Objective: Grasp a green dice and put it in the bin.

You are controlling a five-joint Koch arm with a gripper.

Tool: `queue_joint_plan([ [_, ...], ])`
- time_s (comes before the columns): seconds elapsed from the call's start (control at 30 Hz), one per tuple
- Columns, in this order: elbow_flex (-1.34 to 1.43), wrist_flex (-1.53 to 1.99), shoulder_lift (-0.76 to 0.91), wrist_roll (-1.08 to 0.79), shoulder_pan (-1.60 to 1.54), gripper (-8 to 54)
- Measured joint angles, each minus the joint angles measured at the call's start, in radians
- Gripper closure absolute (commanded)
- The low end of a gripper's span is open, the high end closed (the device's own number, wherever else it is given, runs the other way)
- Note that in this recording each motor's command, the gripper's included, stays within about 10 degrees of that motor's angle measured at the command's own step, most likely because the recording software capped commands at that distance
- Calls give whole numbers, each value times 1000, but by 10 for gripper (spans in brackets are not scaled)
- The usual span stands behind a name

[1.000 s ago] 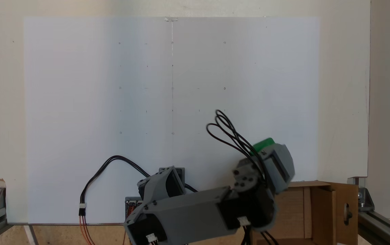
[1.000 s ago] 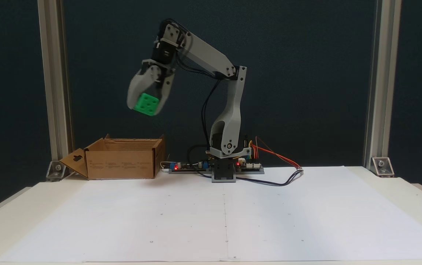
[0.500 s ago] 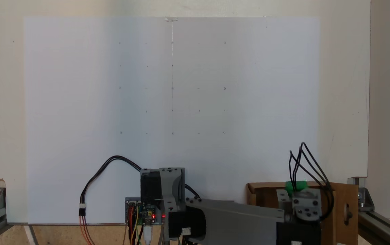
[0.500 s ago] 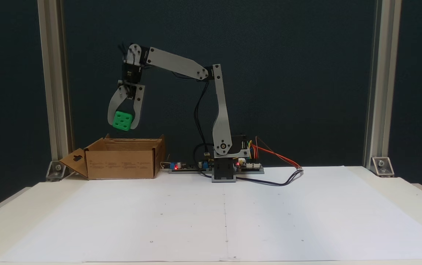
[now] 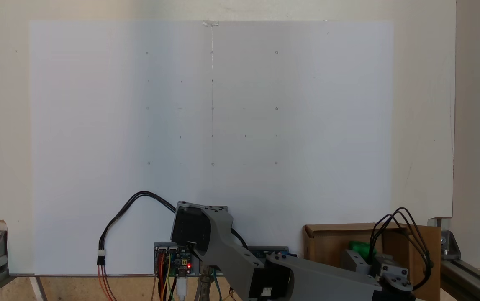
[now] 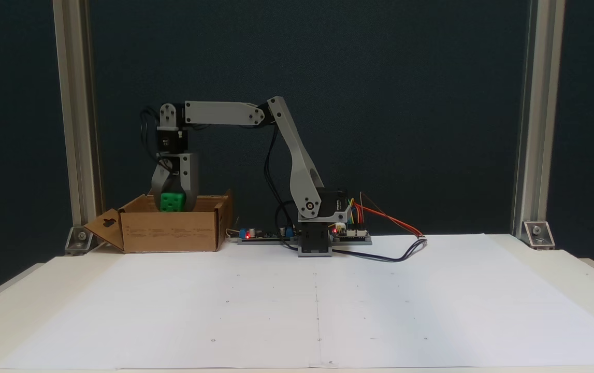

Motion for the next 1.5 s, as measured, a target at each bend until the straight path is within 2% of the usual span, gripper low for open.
queue_joint_plan([
  [0.03,0,-9,-5,0,6,332],
  [0.1,0,-23,-15,0,21,145],
  [0.13,0,-26,-21,0,29,123],
  [0.23,0,-35,-35,0,37,2],
  [0.27,0,-46,-38,0,35,-12],
  [0.5,0,-179,-26,46,32,12],
  [0.7,0,-201,176,120,-124,8],
  [1.23,0,-198,541,123,-1224,9],
  [1.5,218,-225,680,123,-1710,10],
])
